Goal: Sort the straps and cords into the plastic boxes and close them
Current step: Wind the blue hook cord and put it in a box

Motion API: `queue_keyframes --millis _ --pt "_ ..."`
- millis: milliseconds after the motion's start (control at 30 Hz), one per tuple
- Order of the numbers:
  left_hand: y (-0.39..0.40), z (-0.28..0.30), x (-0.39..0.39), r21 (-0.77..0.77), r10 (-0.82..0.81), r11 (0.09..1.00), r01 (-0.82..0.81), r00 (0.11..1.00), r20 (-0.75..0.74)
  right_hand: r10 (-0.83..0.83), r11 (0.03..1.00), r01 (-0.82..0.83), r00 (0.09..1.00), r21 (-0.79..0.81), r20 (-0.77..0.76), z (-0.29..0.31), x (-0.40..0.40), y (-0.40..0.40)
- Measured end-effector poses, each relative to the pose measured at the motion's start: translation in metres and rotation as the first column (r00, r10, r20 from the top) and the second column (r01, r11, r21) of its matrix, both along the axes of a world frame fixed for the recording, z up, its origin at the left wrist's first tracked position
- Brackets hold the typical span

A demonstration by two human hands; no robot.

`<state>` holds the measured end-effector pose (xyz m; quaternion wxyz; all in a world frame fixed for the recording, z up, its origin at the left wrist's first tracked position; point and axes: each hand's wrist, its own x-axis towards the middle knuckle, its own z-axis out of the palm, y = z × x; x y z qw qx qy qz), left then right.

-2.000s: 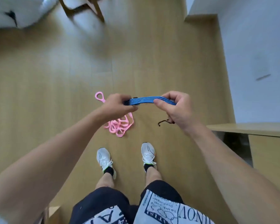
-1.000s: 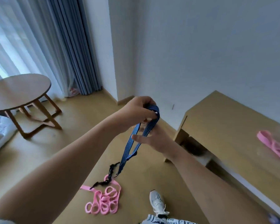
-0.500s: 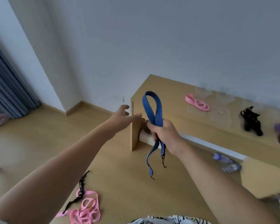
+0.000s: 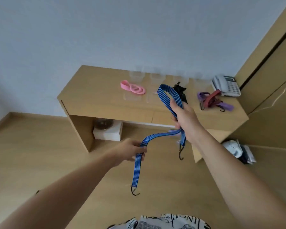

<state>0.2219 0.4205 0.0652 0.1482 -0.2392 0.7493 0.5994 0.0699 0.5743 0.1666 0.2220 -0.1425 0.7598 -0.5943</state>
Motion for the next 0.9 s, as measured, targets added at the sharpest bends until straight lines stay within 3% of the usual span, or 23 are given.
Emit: queue_keyframes --millis 133,267,333,400,467,533,600,633,667,733,800,900 --pt "0.022 0.021 -0.059 0.149 0.220 0.966 -0.211 0.974 -0.050 0.044 0.943 0.026 0.978 0.332 -0.203 -0.032 -0.029 0.061" --pt "0.066 0.045 -0.132 0.531 0.371 0.785 -0.320 0.928 0.010 0.124 0.950 -0.105 0.991 0.294 -0.046 -0.055 -0.040 0.109" --pt "0.090 0.052 -0.164 0.604 0.385 0.728 -0.325 0.922 0.031 0.133 0.971 -0.129 0.991 0.202 -0.004 -0.064 -0.047 0.122" --pt "0.114 0.054 -0.190 0.563 0.383 0.758 -0.330 0.923 0.025 0.010 0.997 -0.018 0.993 0.070 0.121 -0.067 -0.062 0.131" --pt "0.131 0.051 -0.210 0.426 0.389 0.834 -0.350 0.921 -0.005 -0.116 0.991 0.131 0.956 -0.036 0.268 -0.066 -0.081 0.140" --pt "0.140 0.042 -0.223 0.306 0.360 0.891 -0.337 0.933 -0.023 -0.178 0.974 0.211 0.937 -0.078 0.301 -0.060 -0.101 0.147" --pt "0.146 0.032 -0.235 0.234 0.166 0.960 -0.154 0.986 -0.032 -0.207 0.957 0.260 0.923 -0.130 0.324 -0.054 -0.120 0.153" --pt "0.149 0.027 -0.242 0.195 -0.022 0.980 0.033 0.998 -0.057 -0.216 0.945 0.285 0.913 -0.161 0.347 -0.050 -0.128 0.153" --pt "0.153 0.022 -0.249 0.141 -0.252 0.955 0.261 0.964 -0.080 -0.227 0.929 0.316 0.898 -0.195 0.377 -0.046 -0.137 0.153" --pt "0.167 0.011 -0.270 0.033 -0.625 0.777 0.629 0.777 -0.073 -0.246 0.890 0.376 0.871 -0.257 0.425 -0.034 -0.156 0.153" --pt "0.183 0.007 -0.291 0.023 -0.769 0.638 0.770 0.638 -0.041 -0.244 0.842 0.424 0.852 -0.335 0.463 -0.017 -0.176 0.155" --pt "0.207 0.000 -0.320 0.079 -0.794 0.605 0.793 0.608 -0.025 -0.222 0.707 0.493 0.836 -0.507 0.503 0.010 -0.205 0.172"
